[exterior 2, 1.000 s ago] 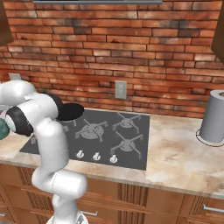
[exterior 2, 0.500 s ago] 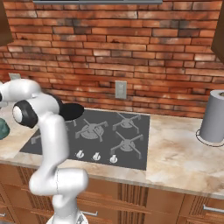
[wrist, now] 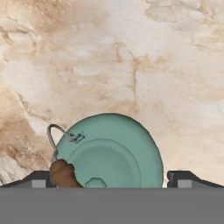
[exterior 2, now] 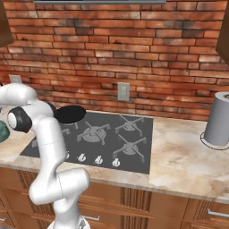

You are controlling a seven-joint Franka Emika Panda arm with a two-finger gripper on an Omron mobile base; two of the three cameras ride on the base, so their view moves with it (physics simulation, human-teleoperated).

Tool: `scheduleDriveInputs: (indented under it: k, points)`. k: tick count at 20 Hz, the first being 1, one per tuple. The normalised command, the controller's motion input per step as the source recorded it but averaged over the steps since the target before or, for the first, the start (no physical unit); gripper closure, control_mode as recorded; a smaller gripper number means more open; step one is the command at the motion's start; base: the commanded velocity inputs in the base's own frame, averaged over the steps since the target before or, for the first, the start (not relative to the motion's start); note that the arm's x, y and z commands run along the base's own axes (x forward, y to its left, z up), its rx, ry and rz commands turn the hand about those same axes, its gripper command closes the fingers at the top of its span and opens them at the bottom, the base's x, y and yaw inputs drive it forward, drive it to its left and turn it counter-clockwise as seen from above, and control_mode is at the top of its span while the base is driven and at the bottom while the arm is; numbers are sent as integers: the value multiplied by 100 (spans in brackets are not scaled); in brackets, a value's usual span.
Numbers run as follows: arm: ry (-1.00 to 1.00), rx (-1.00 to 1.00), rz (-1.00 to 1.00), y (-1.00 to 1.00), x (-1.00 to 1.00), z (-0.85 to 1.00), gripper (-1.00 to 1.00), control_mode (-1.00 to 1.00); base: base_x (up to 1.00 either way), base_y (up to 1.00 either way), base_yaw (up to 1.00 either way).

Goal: Pick the kettle from the counter and place it on a stove burner. Then turn the burner on.

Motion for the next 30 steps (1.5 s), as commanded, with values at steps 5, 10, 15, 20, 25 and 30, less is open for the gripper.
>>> scheduleDriveInputs:
  k: [5, 10, 15, 20, 25, 30]
  points:
    - [0, -2, 1, 4, 39, -32, -100, -100, 0, 0, 0]
    - [0, -1, 1, 13, 0, -24, 100, -100, 0, 0, 0]
    - [-2, 0, 0, 0, 0, 0, 100, -100, 0, 0, 0]
    - [-30, 0, 0, -1, -19, 18, 100, -100, 0, 0, 0]
    - [-45, 0, 0, -24, -59, 40, 100, -100, 0, 0, 0]
    - [-54, 0, 0, -77, -88, 13, 100, -100, 0, 0, 0]
